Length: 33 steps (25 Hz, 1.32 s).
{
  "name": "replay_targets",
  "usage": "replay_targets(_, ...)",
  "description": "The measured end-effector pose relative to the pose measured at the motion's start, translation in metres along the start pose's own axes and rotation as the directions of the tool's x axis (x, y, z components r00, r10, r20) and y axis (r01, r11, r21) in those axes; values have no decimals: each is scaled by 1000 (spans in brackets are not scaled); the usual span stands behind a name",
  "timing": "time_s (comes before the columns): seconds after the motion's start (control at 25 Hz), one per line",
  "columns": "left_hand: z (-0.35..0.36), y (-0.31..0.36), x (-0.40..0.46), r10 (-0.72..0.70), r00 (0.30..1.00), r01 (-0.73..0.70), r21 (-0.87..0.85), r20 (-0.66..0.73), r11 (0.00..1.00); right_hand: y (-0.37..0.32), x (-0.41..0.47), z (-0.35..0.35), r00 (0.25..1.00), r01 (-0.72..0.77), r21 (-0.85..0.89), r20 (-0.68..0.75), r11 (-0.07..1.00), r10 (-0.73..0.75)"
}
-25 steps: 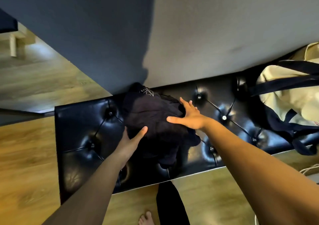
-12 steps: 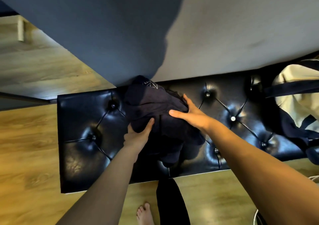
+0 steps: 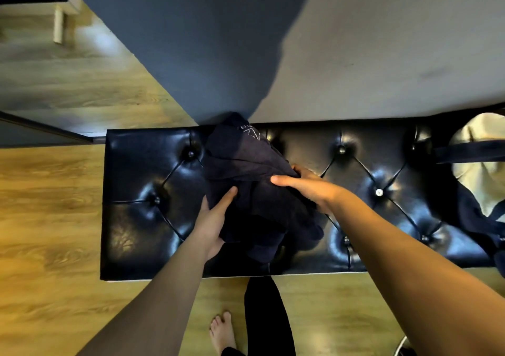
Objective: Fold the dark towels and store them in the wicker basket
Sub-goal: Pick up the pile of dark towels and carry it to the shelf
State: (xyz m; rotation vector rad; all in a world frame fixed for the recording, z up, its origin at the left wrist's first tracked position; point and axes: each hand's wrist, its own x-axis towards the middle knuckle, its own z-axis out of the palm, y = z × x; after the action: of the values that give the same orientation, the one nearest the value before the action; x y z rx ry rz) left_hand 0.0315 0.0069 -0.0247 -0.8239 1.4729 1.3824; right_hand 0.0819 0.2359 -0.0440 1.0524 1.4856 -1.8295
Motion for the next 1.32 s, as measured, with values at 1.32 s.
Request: replay_targets(1.32,-106,45,-214,334,941,-336,-275,-52,901,-92,-175,136,968,244,27,61,969,-245)
